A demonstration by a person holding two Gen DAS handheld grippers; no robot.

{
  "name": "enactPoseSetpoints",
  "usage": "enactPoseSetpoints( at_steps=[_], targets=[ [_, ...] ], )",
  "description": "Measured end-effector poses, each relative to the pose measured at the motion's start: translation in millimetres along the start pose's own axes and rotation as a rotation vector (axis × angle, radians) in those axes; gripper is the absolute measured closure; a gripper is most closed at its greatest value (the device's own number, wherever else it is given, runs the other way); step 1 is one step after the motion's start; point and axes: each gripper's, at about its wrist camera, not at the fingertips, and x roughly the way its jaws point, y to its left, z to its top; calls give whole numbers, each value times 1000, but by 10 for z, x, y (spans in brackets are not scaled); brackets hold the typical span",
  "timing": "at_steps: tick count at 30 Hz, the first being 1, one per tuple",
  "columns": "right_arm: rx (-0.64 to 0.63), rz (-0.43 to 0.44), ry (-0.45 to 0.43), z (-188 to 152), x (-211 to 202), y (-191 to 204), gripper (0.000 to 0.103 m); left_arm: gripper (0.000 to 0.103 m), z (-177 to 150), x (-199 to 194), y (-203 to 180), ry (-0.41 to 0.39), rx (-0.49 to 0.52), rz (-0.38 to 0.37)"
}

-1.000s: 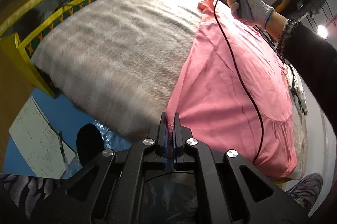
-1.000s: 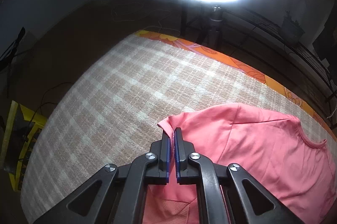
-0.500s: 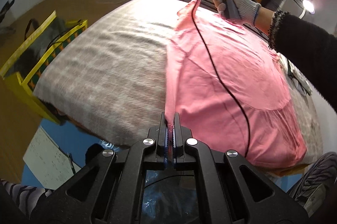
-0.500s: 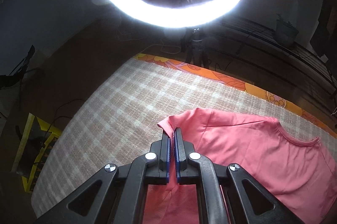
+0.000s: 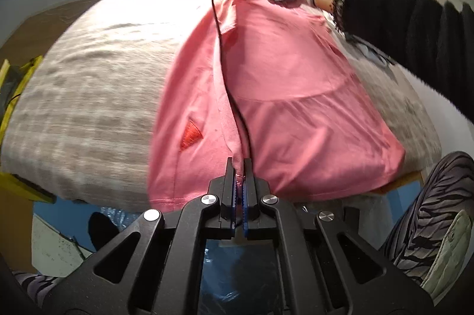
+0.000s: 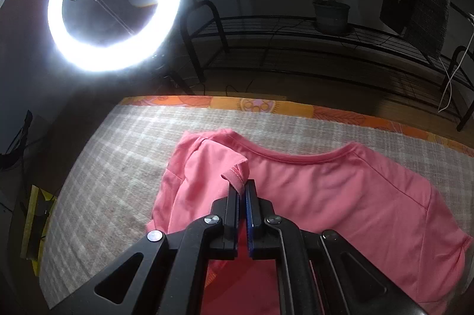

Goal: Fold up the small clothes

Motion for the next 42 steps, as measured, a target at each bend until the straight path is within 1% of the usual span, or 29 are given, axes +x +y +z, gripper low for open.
enactPoseSetpoints(
  at_steps=[2, 5, 6, 7, 8, 9, 10, 11, 13, 17, 20, 22, 24, 26, 27, 30, 32, 33, 34, 35, 36, 37, 38, 39, 41, 42],
  targets=[
    [2, -16, 7, -12, 31, -94, 102, 103, 9, 31, -42, 8, 10, -4],
    [4, -40, 27, -28, 99, -122, 102, 103, 28, 64, -107, 11, 22, -11],
    [1, -55, 35, -26, 121, -120, 100, 103, 26, 55, -108, 10, 27, -12],
    [-2, -66, 37, -34, 125, -126, 96, 103, 26, 54, -129, 7, 34, -13],
    [-4, -92, 44, -29, 122, -134, 86, 103, 28, 52, -132, 6, 37, -12],
    [-1, -110, 48, -34, 97, -149, 63, 103, 30, 49, -130, 4, 37, -12],
    [1, -120, 44, -61, 46, -183, 51, 103, 23, 53, -125, 3, 37, -12],
    [5, -124, 40, -67, -20, -219, 48, 103, 19, 37, -111, -1, 36, -10],
    [14, -100, 34, -89, -193, -295, 50, 103, 17, 21, -90, -7, 37, -8],
    [57, -43, 5, -164, -724, -535, 50, 103, 23, -44, -51, -28, 38, -13],
    [76, -15, -42, -286, -1270, -702, 50, 103, 24, -66, -48, -34, 44, -24],
    [110, 29, -73, -419, -1683, -796, 50, 103, 23, -71, -58, -35, 45, -35],
    [132, 78, -96, -615, -2100, -821, 50, 103, 25, -75, -83, -36, 47, -56],
    [124, 131, -117, -898, -2502, -767, 50, 103, 11, -57, -170, -37, 71, -89],
    [113, 148, -123, -1055, -2653, -715, 50, 103, -18, -4, -250, -14, 108, -121],
    [79, 178, -119, -1538, -2997, -512, 50, 103, -152, 155, -425, 80, 172, -130],
    [68, 200, -86, -1844, -3069, -357, 50, 94, -216, 116, -453, 90, 186, -133],
    [65, 214, -64, -2011, -3078, -269, 50, 82, -235, 64, -446, 81, 186, -132],
    [65, 233, -40, -2150, -3091, -222, 50, 63, -242, -46, -399, 54, 180, -132],
    [62, 250, -16, -2281, -3068, -152, 50, 55, -238, -121, -351, 32, 172, -130],
    [61, 263, 9, -2401, -3030, -92, 50, 47, -228, -233, -252, -7, 153, -116],
    [53, 275, 46, -2543, -2968, -4, 50, 46, -211, -300, -145, -33, 130, -92],
    [42, 279, 72, -2653, -2910, 72, 50, 46, -201, -333, -29, -42, 100, -70],
    [33, 282, 107, -2776, -2827, 157, 50, 46, -177, -345, 151, -35, 43, -47],
    [27, 303, 174, -2993, -2661, 280, 53, 46, -149, -318, 442, -16, -70, -47],
    [25, 308, 215, -3102, -2558, 342, 58, 46, -142, -289, 567, -4, -121, -57]
  ],
)
